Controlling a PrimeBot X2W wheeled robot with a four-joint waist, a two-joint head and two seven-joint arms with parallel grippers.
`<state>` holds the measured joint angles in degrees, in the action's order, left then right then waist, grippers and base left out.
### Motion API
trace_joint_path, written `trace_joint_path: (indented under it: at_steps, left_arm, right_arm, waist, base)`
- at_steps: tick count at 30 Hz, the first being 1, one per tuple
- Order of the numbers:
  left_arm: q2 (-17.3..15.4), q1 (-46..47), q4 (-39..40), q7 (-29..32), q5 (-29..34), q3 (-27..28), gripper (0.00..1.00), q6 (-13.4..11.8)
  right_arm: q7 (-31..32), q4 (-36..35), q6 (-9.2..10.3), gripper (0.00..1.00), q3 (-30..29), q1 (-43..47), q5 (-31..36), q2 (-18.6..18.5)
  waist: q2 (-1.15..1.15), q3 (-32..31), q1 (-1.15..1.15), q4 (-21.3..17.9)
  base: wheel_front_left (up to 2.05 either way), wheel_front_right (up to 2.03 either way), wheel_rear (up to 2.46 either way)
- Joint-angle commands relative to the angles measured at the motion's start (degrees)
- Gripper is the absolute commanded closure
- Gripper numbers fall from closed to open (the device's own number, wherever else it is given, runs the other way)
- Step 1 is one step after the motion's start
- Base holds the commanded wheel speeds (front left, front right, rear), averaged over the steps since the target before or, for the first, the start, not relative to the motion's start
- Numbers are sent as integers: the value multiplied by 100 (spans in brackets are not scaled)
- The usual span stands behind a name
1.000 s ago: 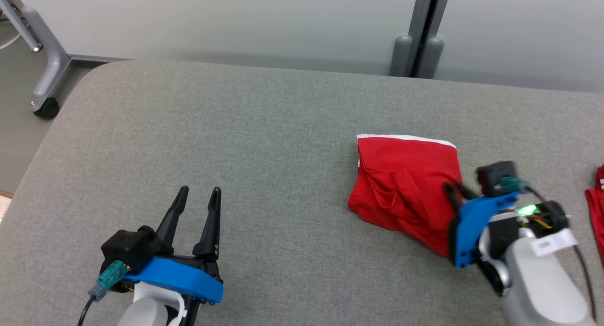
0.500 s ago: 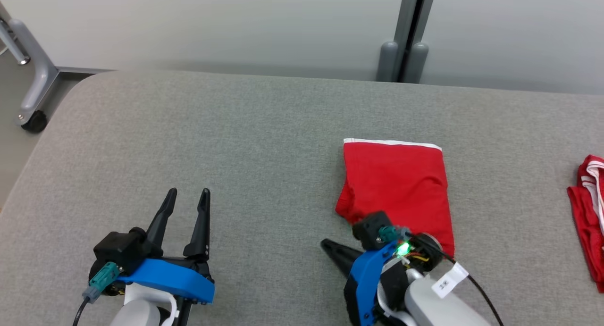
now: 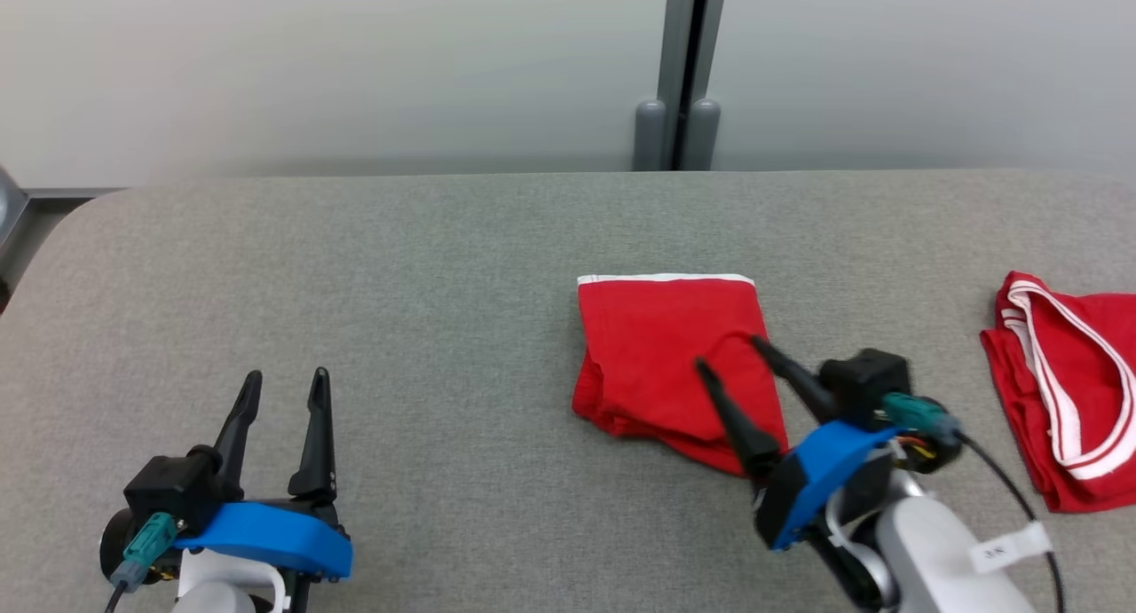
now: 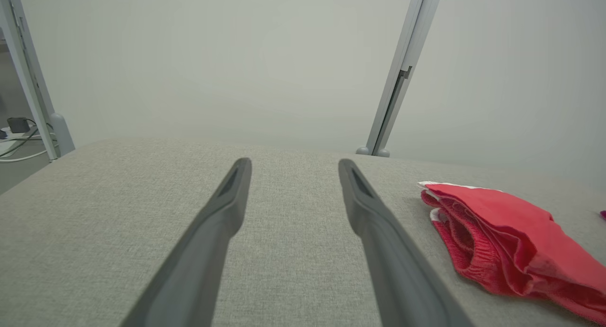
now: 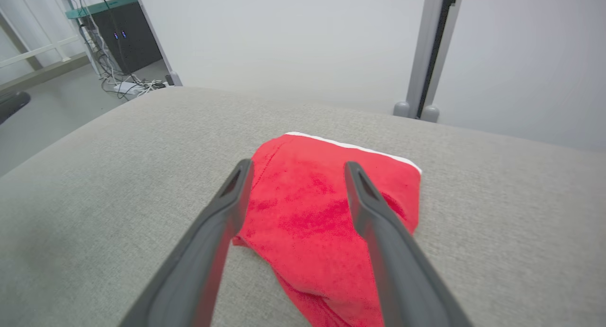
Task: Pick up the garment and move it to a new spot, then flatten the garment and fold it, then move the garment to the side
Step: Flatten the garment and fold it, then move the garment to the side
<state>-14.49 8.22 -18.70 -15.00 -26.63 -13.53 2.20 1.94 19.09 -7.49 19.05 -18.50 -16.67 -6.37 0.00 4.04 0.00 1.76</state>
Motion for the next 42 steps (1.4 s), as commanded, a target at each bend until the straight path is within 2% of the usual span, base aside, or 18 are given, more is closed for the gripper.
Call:
trace_joint_path:
  at_steps: [1, 11, 16, 21, 31, 42]
  left_arm:
    - [-30, -53, 21, -23, 13, 29, 0, -21]
    - [34, -324, 5, -23, -86, 230, 0, -160]
    - [6, -455, -68, -23, -72, 300, 0, -193]
    - [18, -496, -83, -23, -76, 320, 0, -227]
    - [-31, -529, 39, 47, -93, 273, 0, -300]
    - [-46, -555, 96, 64, -120, 235, 0, -320]
  right_arm:
    - [-12, -60, -2, 0, -93, 131, 39, -14]
    - [-239, -762, -2, 0, -2044, 1009, 897, 97]
    - [-312, -738, -2, 0, -2491, 1266, 1041, 178]
    - [-371, -674, -2, 0, -2499, 1375, 1028, 217]
    - [-389, -537, -2, 0, -2026, 1417, 821, 143]
    - [-330, -514, -2, 0, -1974, 1408, 749, 86]
  waist:
    - [0, -40, 0, -49]
    - [0, -195, 0, -308]
    - [0, -327, 0, -399]
    - [0, -409, 0, -444]
    - [0, -439, 0, -444]
    - [0, -414, 0, -392]
  base:
    - [0, 0, 0]
    - [0, 0, 0]
    - [0, 0, 0]
    - [0, 0, 0]
    - [0, 0, 0]
    - [0, 0, 0]
